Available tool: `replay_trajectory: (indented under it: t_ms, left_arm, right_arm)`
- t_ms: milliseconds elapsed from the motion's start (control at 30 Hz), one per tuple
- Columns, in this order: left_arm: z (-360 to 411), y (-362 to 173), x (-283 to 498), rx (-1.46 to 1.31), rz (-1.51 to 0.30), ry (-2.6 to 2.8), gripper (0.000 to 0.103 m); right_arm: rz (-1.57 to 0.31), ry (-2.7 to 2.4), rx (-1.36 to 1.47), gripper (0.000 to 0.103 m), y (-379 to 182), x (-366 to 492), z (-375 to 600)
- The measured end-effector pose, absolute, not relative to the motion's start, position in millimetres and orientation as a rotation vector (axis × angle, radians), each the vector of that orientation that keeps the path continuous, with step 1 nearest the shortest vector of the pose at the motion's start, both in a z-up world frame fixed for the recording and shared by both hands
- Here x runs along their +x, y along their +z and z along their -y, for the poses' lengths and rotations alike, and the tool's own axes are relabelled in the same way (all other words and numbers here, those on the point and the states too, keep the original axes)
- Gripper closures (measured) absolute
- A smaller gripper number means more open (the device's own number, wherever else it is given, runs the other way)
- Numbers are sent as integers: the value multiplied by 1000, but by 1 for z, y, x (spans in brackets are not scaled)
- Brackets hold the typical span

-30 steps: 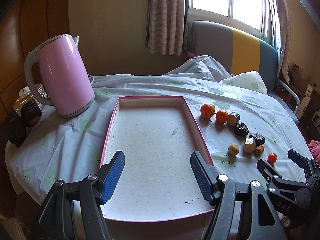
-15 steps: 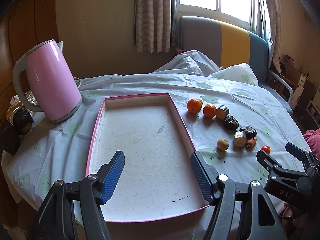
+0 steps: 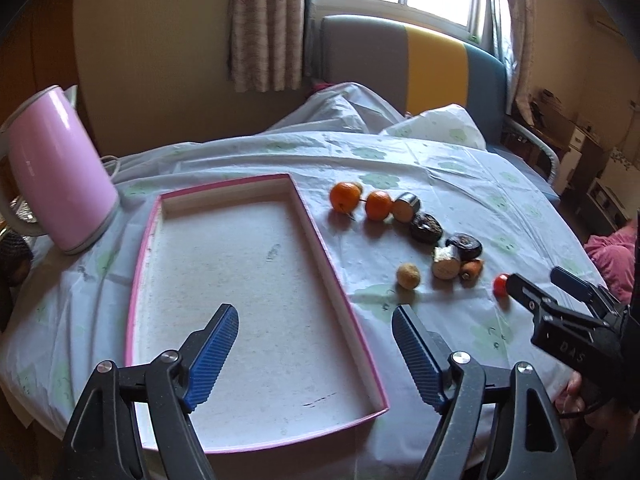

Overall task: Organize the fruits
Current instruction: 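Grasp the red cherry tomato with the right tool while the left tool grasps the small brown fruit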

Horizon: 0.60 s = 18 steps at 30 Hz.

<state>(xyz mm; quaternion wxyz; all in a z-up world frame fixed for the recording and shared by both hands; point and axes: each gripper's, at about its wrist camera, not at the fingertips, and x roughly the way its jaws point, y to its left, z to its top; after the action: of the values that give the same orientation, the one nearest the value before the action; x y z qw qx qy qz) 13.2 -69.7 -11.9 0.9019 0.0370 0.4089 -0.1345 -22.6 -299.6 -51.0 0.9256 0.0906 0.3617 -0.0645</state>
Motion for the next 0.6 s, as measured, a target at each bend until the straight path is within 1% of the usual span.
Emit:
replay_trajectory:
  t_ms: [33, 100, 133, 200, 233, 267, 300, 367, 400, 433, 467, 500, 533, 600]
  left_arm:
    - [71, -13, 15, 71, -855, -294, 22]
    - [76, -17, 19, 62, -883, -334, 22]
    - [79, -18, 21, 64, -891, -339, 23]
    - [85, -22, 26, 66, -918, -364, 30]
    - [87, -23, 29, 60, -932, -373, 34]
    - [89, -25, 32, 55, -947, -379, 35]
    - [91, -25, 34, 55, -954, -385, 36]
    - [98, -27, 39, 70, -966, -406, 44]
    - [101, -29, 42, 73, -978, -420, 45]
    - [105, -30, 45, 75, -989, -434, 48]
    - [109, -31, 49, 84, -1002, -454, 53]
    - [112, -32, 52, 92, -1008, -465, 55]
    - [116, -33, 55, 103, -1008, -477, 55]
    - [124, -37, 62, 108, -1033, -502, 60]
  right_arm:
    - [-746, -137, 196, 19, -52, -23, 304]
    - [-753, -146, 222, 29, -54, -23, 315]
    - [-756, -150, 235, 31, -56, -23, 320]
    - [-769, -157, 265, 45, -60, -23, 331]
    - [-777, -160, 278, 47, -62, -22, 336]
    - [-787, -161, 290, 49, -65, -21, 340]
    - [-800, -156, 300, 49, -67, -19, 344]
    - [-821, -142, 315, 49, -73, -15, 348]
    - [-837, -130, 319, 49, -75, -11, 350]
    - [-850, -125, 321, 49, -78, -8, 350]
    - [-867, -118, 327, 49, -80, -4, 350]
    - [-880, -107, 336, 49, -82, 0, 351]
    - [-891, -100, 342, 50, -84, 4, 352]
    - [-935, -92, 335, 54, -90, 15, 351]
